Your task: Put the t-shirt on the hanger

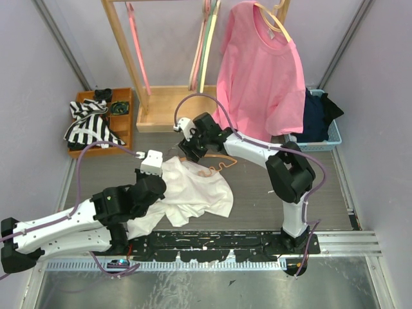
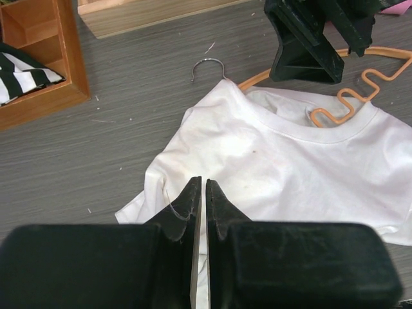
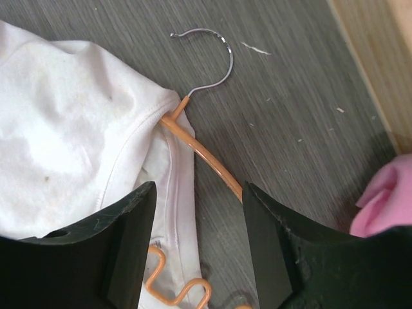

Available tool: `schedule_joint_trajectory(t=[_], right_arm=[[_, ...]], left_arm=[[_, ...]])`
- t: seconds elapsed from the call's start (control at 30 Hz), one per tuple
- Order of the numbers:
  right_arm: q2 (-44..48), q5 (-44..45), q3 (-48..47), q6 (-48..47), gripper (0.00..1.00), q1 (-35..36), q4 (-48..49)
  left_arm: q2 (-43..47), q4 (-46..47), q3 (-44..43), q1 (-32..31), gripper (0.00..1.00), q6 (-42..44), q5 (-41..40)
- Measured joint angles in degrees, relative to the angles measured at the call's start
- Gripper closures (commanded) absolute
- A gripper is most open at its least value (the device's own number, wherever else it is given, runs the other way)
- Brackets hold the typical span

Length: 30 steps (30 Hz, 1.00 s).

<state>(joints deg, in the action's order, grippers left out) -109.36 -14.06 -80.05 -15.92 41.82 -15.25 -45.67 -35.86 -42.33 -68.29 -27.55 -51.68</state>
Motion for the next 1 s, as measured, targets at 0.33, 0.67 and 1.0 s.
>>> schedule_joint_trajectory(t=[0.33, 0.67, 1.0], right_arm=[[-9.73, -0.5, -3.43, -2.86, 0.46, 0.04, 0.17], [-11.3, -0.87, -8.52, -4.15, 0.51, 0.04, 0.04], [-12.79, -2.51, -10.73, -5.09, 0.51, 0.04, -0.04]], left_arm=[[-0.28, -1.77, -0.02, 0.0, 0.88, -0.02, -0.37], [-0.37, -2.36, -0.35, 0.0, 0.89, 0.46, -1.14], [-0.22, -3.1, -0.55, 0.35, 0.89, 0.92, -1.64]])
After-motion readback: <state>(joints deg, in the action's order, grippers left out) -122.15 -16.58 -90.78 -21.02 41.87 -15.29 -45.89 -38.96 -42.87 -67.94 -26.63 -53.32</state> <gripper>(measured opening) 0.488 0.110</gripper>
